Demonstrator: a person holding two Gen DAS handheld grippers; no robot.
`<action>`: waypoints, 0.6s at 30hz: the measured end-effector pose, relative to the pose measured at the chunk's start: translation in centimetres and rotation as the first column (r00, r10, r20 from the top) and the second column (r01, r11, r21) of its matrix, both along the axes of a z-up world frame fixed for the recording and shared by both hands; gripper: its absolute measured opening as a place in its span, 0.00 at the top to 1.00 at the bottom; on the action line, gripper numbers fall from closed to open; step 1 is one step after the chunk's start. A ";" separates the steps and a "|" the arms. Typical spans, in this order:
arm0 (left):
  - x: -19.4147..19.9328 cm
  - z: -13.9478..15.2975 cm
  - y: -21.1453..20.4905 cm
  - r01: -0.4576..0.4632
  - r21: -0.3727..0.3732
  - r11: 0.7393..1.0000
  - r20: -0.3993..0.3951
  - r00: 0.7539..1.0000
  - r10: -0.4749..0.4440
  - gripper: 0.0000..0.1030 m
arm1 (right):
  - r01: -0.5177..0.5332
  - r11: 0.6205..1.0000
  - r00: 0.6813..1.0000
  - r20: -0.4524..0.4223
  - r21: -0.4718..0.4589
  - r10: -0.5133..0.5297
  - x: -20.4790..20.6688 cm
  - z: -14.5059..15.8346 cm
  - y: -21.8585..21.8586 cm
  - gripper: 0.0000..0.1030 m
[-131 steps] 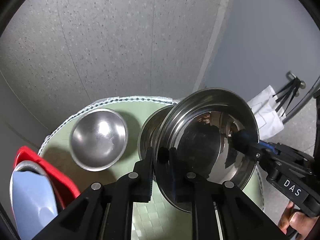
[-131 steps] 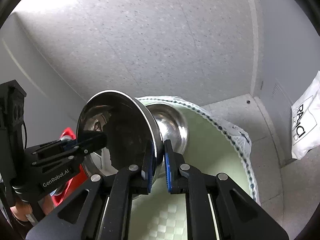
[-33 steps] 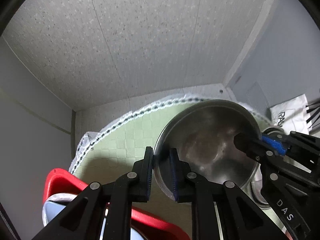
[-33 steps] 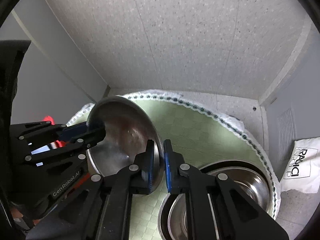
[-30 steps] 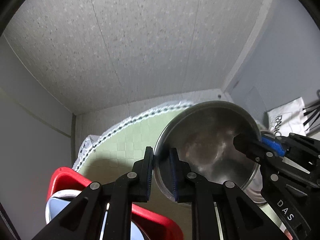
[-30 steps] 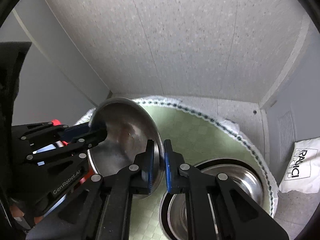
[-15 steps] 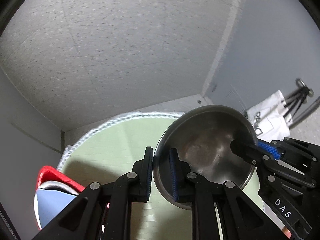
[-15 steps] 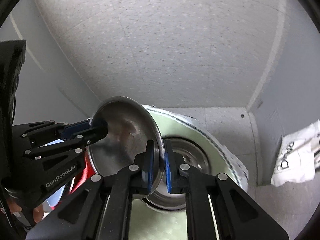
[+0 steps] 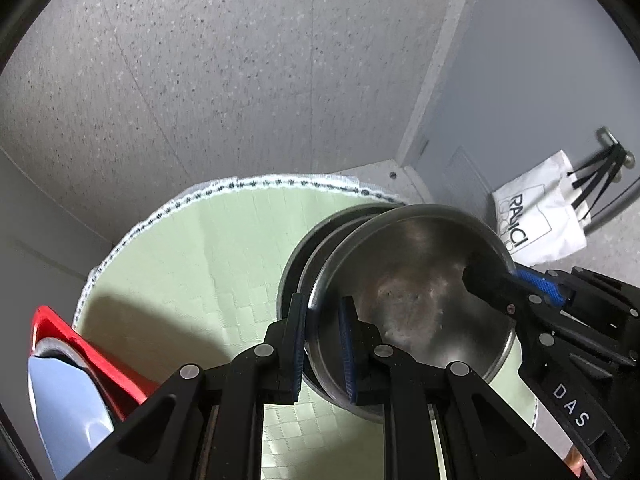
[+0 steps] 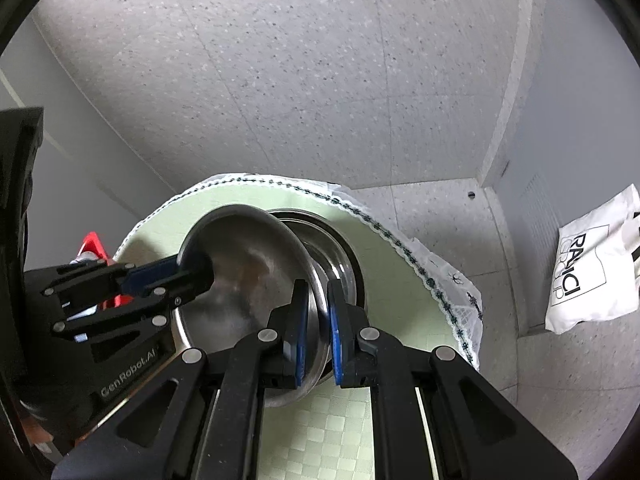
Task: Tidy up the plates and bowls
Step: 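Lower the held steel bowl onto the stacked bowls and open both grippers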
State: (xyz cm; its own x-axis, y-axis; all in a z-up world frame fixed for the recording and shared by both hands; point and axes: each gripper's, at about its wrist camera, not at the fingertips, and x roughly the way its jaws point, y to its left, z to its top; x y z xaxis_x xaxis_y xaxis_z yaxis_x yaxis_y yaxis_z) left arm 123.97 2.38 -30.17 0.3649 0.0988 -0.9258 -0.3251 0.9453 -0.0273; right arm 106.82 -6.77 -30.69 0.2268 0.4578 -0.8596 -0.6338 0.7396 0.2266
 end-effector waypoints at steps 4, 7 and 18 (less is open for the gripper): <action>0.6 -0.9 -0.1 -0.006 0.010 1.000 -0.004 1.000 0.006 0.88 | 0.003 1.000 1.000 0.011 -0.014 -0.003 -0.1 -0.5 0.5 0.91; 1.0 -1.4 -0.1 -0.010 0.002 1.000 -0.005 1.000 0.010 0.88 | 0.003 1.000 1.000 0.019 -0.029 -0.003 -0.2 -0.9 0.7 0.91; 0.0 -1.4 -0.1 0.015 -0.048 0.999 0.057 0.998 -0.013 0.80 | 0.026 1.000 1.000 0.012 0.012 -0.026 -0.2 -0.9 -0.2 0.65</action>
